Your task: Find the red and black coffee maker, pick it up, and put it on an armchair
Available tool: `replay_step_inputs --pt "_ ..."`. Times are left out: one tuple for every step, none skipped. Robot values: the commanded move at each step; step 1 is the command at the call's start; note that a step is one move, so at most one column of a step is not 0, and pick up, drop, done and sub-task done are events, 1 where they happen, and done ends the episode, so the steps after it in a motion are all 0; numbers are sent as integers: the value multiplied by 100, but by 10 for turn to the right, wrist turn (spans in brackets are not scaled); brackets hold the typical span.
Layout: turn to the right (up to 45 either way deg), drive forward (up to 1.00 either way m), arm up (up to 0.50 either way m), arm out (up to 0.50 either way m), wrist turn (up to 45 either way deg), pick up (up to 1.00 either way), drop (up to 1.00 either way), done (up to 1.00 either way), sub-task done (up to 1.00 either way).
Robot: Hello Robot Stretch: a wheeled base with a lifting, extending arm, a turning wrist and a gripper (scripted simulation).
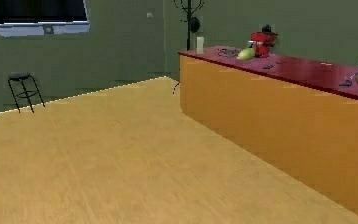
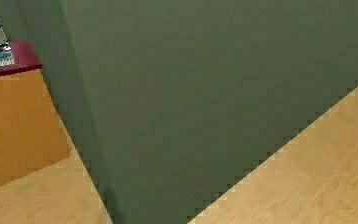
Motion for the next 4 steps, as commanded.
replay_step_inputs --pt "60 0 0 0 0 0 0 0 0" --pt "0 45 0 0 0 0 0 0 0" --pt "210 0 0 0 0 0 0 0 0" --pt "0 95 0 0 0 0 0 0 0"
